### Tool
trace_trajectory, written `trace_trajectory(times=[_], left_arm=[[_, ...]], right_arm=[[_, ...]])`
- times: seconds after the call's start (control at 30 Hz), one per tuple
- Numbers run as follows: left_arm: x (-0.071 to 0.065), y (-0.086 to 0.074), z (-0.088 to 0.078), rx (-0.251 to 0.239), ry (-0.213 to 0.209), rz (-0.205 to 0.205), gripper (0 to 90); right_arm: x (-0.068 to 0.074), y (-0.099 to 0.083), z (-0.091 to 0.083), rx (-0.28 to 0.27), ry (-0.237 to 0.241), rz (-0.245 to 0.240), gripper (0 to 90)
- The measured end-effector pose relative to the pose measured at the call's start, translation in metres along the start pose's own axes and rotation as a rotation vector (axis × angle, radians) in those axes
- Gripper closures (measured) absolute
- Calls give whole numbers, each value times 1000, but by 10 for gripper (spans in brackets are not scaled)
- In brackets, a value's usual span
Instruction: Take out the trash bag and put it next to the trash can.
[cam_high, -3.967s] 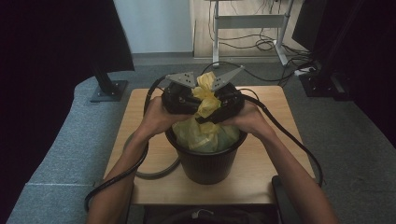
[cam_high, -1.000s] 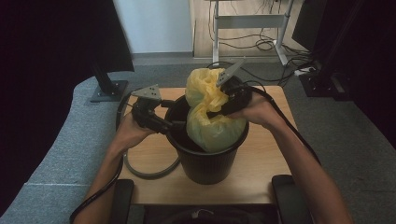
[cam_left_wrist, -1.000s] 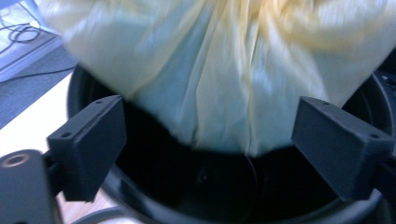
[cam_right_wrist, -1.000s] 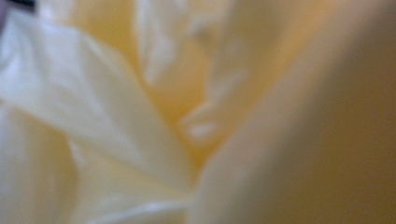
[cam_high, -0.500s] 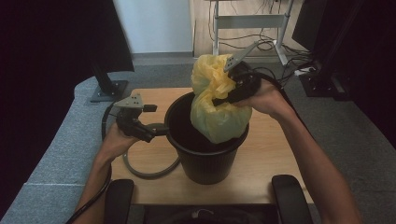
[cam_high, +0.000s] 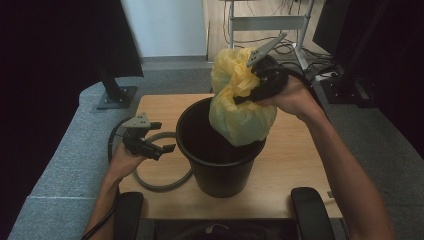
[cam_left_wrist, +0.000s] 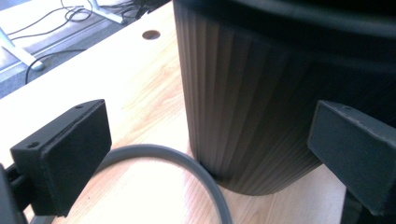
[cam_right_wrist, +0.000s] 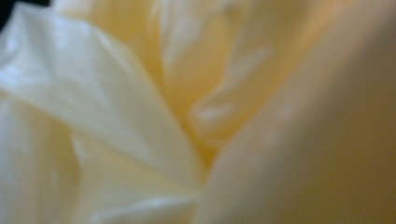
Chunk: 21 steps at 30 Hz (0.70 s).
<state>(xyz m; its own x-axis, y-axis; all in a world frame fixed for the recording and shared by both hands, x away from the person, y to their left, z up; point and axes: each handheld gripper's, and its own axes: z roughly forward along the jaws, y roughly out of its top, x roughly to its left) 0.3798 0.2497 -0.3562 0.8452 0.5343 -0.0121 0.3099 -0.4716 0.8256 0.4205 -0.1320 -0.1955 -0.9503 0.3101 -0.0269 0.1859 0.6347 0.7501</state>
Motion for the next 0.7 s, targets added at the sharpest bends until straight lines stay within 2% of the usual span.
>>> trace_trajectory(times=[0.23, 0.37, 0.7], left_arm=[[2, -20, 16, 3, 22, -19, 0], [2, -31, 26, 21, 50, -21, 0], [7, -61, 46, 31, 87, -61, 0]], right_arm=[[-1, -2, -13, 3, -36, 9, 728], [-3, -4, -21, 2, -58, 15, 728], [-8, -12, -43, 4, -130, 37, 724]])
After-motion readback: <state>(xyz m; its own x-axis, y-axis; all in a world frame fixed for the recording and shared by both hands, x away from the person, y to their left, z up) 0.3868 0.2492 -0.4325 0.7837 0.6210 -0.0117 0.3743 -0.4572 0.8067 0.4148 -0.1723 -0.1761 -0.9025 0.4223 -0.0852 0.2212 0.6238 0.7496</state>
